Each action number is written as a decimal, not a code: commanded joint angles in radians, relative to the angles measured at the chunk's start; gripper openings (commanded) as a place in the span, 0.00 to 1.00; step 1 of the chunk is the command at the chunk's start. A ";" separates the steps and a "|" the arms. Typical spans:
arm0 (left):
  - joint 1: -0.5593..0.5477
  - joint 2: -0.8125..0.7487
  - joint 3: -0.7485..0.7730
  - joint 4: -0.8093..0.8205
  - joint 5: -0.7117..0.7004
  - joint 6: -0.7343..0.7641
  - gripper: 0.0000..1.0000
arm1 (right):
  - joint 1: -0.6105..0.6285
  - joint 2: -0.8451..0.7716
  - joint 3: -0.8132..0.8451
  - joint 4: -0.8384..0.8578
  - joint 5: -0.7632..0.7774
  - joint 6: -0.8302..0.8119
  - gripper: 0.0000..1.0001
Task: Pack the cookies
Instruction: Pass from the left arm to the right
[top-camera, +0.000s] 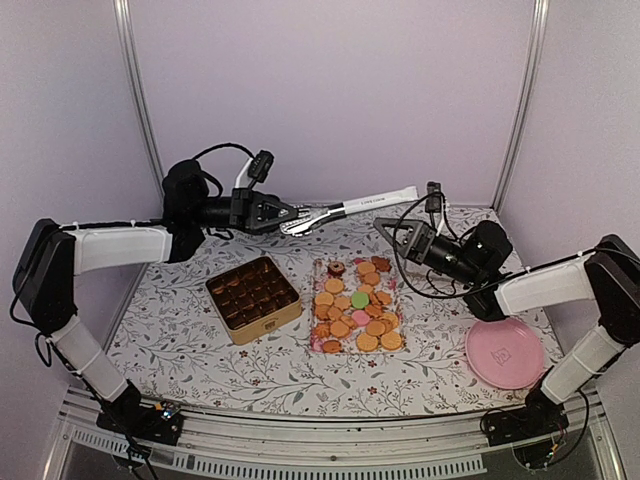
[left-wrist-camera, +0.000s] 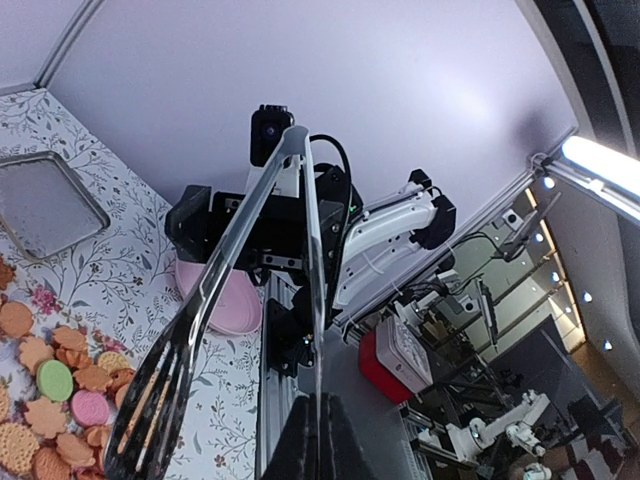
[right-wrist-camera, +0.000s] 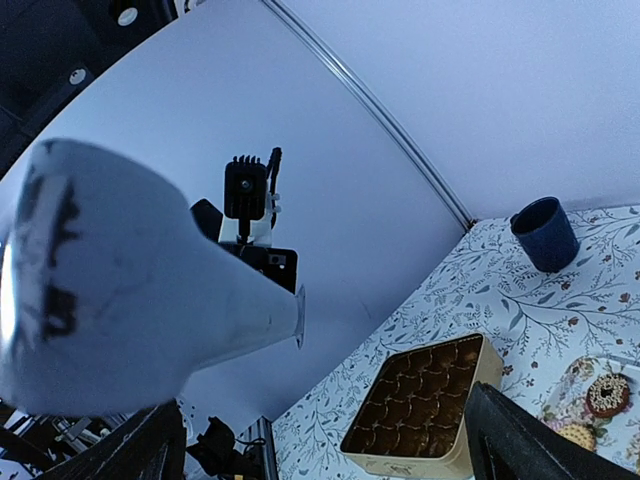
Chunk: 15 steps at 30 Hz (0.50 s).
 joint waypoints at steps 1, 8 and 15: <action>0.007 -0.028 -0.018 0.078 -0.011 -0.019 0.00 | 0.010 0.071 0.059 0.226 -0.028 0.091 0.99; 0.004 -0.021 -0.025 0.036 -0.028 0.026 0.00 | 0.060 0.142 0.107 0.294 -0.031 0.083 1.00; 0.003 -0.024 -0.024 0.031 -0.034 0.035 0.00 | 0.103 0.205 0.128 0.342 0.007 0.105 0.91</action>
